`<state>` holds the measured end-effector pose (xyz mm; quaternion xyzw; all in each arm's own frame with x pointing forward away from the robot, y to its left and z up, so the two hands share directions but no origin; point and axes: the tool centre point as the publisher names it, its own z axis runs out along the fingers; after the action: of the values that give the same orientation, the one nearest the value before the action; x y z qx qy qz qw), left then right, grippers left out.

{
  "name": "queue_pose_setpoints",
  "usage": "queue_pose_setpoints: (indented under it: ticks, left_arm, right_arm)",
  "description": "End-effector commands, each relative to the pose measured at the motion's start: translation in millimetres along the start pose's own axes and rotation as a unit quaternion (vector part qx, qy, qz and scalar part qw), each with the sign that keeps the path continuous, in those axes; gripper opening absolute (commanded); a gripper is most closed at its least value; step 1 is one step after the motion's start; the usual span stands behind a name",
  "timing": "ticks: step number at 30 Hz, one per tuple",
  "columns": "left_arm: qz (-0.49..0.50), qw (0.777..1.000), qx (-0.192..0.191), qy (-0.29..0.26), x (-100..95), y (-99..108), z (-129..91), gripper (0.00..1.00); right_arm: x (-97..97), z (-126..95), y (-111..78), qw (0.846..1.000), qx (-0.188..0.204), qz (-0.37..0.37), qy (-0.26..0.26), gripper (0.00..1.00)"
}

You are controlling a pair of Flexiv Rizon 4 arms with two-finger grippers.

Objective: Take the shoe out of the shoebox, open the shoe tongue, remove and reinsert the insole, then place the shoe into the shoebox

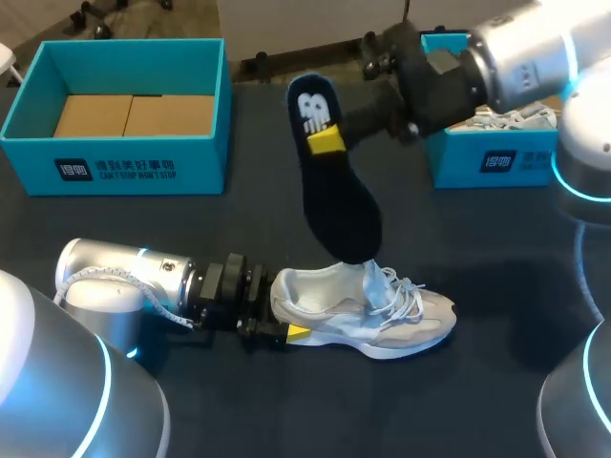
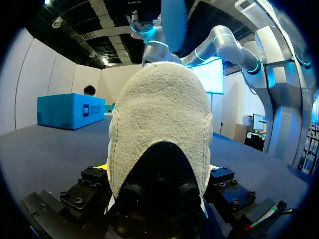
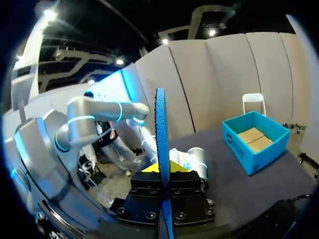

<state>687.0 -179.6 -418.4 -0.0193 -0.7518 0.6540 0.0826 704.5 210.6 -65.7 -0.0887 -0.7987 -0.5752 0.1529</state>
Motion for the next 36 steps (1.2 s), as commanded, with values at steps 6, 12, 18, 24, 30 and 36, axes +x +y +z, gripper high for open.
queue_pose_setpoints:
  ticks: [6,12,18,24,30,36]
  left_arm:
    - [0.000,1.000,0.000,0.000,-2.0,3.2,0.7,0.00]
    - [0.000,1.000,0.000,0.000,-2.0,3.2,0.7,0.00]
    - [0.000,1.000,0.000,0.000,-2.0,3.2,0.7,0.00]
    - [0.000,1.000,0.000,0.000,-2.0,3.2,0.7,0.00]
    - [0.000,1.000,0.000,0.000,-2.0,3.2,0.7,0.00]
    - [0.000,1.000,0.000,0.000,-2.0,3.2,0.7,0.00]
  right_arm:
    - [42.7,-47.5,-3.9,0.995,-0.090,0.039,-0.022,0.00]
    - [42.7,-47.5,-3.9,0.995,-0.090,0.039,-0.022,0.00]
    - [42.7,-47.5,-3.9,0.995,-0.090,0.039,-0.022,0.00]
    - [58.0,-68.8,20.4,0.991,-0.110,0.057,-0.048,0.00]
    - [70.0,-79.8,33.1,0.986,-0.131,0.091,-0.042,0.00]
    - [74.9,-84.4,34.4,0.984,-0.126,0.120,-0.033,0.00]
